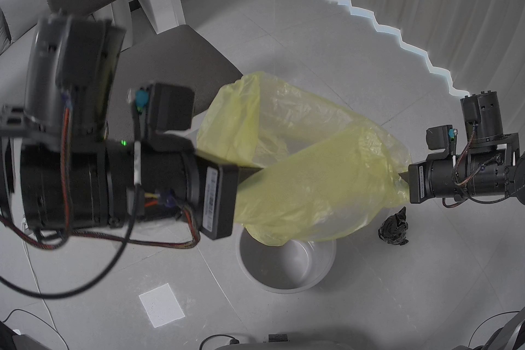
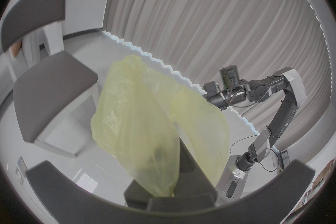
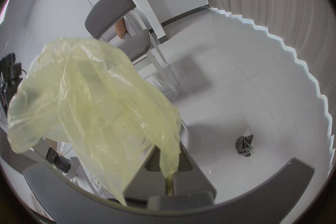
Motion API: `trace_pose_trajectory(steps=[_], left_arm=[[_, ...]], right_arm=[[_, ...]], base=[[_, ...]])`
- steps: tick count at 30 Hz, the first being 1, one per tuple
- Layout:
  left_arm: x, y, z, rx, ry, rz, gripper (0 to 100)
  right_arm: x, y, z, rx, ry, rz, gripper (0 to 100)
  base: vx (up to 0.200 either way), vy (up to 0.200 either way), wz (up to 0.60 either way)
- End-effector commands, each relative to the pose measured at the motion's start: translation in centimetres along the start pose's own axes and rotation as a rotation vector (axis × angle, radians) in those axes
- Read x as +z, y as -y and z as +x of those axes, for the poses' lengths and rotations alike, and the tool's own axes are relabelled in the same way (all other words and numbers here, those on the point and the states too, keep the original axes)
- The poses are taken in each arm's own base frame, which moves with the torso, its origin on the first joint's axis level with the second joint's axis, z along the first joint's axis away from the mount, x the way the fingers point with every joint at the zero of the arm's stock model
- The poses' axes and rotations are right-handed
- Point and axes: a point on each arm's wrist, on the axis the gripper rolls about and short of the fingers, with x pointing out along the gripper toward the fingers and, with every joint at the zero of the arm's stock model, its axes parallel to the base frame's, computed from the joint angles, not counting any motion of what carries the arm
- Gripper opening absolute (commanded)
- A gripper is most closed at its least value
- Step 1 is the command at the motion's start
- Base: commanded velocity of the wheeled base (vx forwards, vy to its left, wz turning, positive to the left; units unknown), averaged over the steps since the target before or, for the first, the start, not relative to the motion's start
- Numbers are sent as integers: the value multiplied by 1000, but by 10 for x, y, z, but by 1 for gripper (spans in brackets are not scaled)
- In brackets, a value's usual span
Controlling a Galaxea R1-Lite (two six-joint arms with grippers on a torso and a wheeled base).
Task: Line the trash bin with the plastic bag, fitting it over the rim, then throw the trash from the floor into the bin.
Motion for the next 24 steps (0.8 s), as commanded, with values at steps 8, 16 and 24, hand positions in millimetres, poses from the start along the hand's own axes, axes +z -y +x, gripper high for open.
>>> trace_pose_trajectory(steps=[8, 16, 24], left_arm=[[-82, -71, 29, 61, -66, -299, 0], [-108, -100, 70, 26, -45, -323, 0], [-129, -111, 108, 10, -33, -314, 0]], right_arm=[[-30, 10, 57, -161, -183, -60, 0], [-38, 42, 72, -210, -197, -72, 0], [-47, 46, 82, -174, -208, -63, 0]], base=[[0, 0, 0], [0, 0, 0], [0, 0, 0]])
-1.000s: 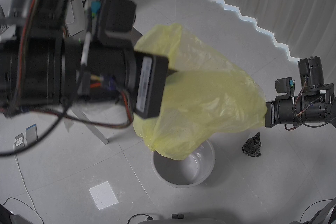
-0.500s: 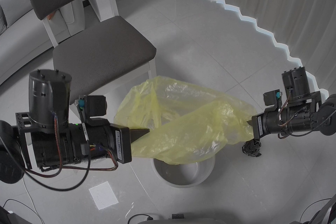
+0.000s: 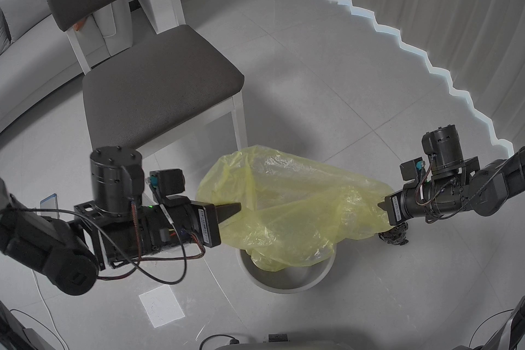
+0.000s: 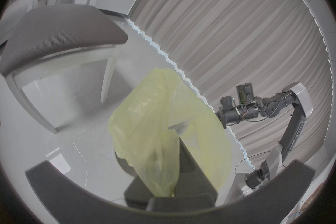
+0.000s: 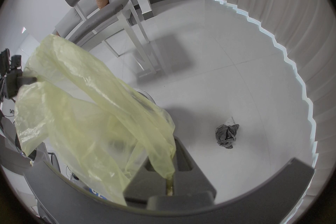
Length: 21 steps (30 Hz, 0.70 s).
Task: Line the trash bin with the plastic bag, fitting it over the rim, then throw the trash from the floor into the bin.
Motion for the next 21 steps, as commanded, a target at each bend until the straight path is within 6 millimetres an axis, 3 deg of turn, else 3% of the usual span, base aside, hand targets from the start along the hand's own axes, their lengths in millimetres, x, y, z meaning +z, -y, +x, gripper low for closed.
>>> trace_pose_trajectory(steps=[1, 7, 13, 21], left_arm=[[-37, -27, 34, 48, -133, -45, 0], [-60, -46, 52, 56, -195, -76, 0], [-67, -67, 72, 16, -143, -72, 0], [-87, -86, 69, 11, -218, -118, 0]], right_arm=[[-12, 3, 19, 23, -53, 7, 0], [-23, -6, 44, 46, -102, -5, 0], [-29, -8, 73, 55, -86, -14, 0], [-48, -6, 96, 54, -157, -10, 0]], base=[[0, 0, 0], [0, 0, 0], [0, 0, 0], [0, 0, 0]])
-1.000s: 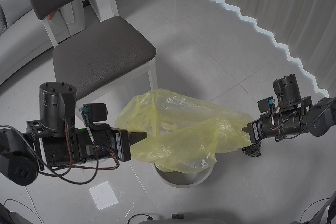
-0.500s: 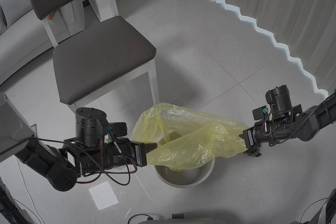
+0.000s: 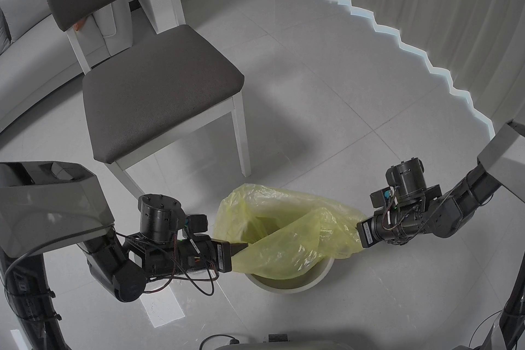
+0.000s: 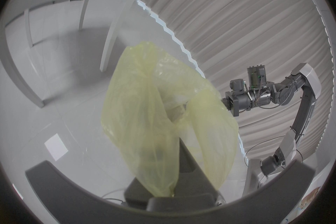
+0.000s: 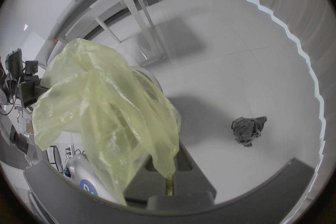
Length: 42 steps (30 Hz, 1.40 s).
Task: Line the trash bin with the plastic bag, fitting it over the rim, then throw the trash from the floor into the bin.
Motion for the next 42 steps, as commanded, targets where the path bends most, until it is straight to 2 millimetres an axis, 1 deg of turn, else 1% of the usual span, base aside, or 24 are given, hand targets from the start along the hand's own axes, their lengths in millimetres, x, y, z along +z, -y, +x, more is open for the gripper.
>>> trace_pose_trajectory(steps=[1, 2, 3, 10, 12, 14, 17, 18, 21, 24, 26, 28, 29, 31, 32, 33, 36, 38, 39, 41, 42], left_arm=[[-17, -19, 4, 37, -51, -42, 0], [-17, -19, 4, 37, -51, -42, 0], [-23, -26, 4, 45, -45, -29, 0], [-32, -41, 10, 23, -37, -18, 0], [-31, -43, 13, 22, -28, -14, 0], [-24, -46, 13, 22, 4, -8, 0], [-16, -41, -2, 30, 28, -6, 0], [-17, -38, -12, 37, 23, -12, 0], [-21, -37, -37, 69, 24, -10, 0], [-24, -42, -49, 76, 21, 3, 0], [-25, -41, -47, 46, 9, 4, 0], [-28, -40, -38, 30, -13, 9, 0], [-30, -41, -32, 20, -20, 10, 0], [-29, -45, -16, 11, -24, 16, 0], [-29, -45, -16, 11, -24, 16, 0], [-31, -45, 0, -7, -36, 26, 0], [-38, -47, 17, -17, -60, 31, 0], [-45, -49, 22, -17, -83, 28, 0], [-48, -50, 22, -15, -94, 28, 0], [-53, -49, 17, -9, -111, 20, 0], [-55, -49, 11, -1, -120, 11, 0]], right_arm=[[-19, 2, 24, 1, -86, 5, 0], [-19, 2, 24, 1, -86, 5, 0], [-27, 2, 32, 1, -120, -1, 0], [-36, 4, 41, -1, -142, 3, 0], [-36, 4, 44, 0, -130, 2, 0], [-31, 4, 42, 1, -103, 4, 0], [-17, 2, 27, 19, -45, 4, 0], [-14, 1, 20, 22, -33, 2, 0], [-10, -6, 9, 33, -33, -16, 0], [-11, -17, 8, 48, -54, -36, 0], [-13, -17, 10, 43, -65, -40, 0], [-18, -13, 16, 35, -87, -32, 0], [-21, -7, 19, 26, -99, -20, 0], [-27, 11, 27, -4, -122, 17, 0], [-27, 11, 27, -4, -122, 17, 0], [-33, 22, 32, -22, -141, 40, 0], [-40, 31, 40, -34, -167, 62, 0], [-45, 31, 43, -33, -189, 63, 0], [-47, 31, 44, -32, -196, 61, 0], [-53, 30, 41, -31, -213, 59, 0], [-58, 29, 40, -29, -228, 55, 0]], base=[[0, 0, 0], [0, 0, 0], [0, 0, 0], [0, 0, 0], [0, 0, 0], [0, 0, 0], [0, 0, 0], [0, 0, 0], [0, 0, 0], [0, 0, 0], [0, 0, 0], [0, 0, 0], [0, 0, 0], [0, 0, 0], [0, 0, 0], [0, 0, 0], [0, 0, 0], [0, 0, 0], [0, 0, 0], [0, 0, 0], [0, 0, 0]])
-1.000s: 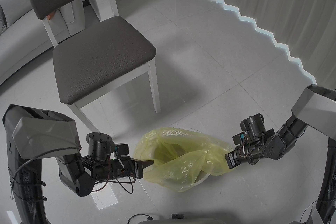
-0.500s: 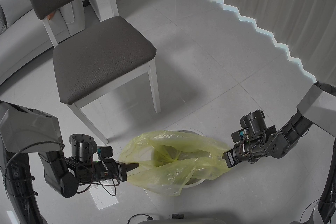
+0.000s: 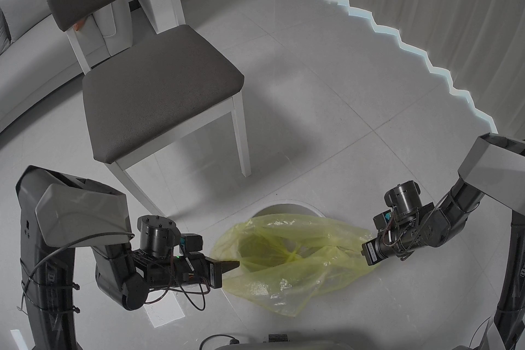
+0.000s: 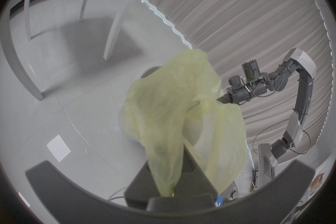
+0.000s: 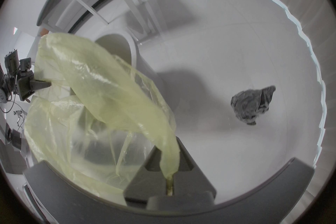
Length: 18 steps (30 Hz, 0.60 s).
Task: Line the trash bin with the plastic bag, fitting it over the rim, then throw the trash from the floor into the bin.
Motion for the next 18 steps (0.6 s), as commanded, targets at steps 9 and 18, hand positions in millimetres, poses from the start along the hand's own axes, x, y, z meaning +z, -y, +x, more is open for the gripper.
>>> trace_pose_trajectory(steps=[9, 18], left_arm=[[-29, -19, -7, 48, -44, 2, 0], [-14, -24, 3, 36, 43, 29, 0]], right_arm=[[-29, 3, 18, 0, -17, -54, 0], [-28, 4, 11, -5, 17, -73, 100]], base=[[0, 0, 0], [0, 0, 0]])
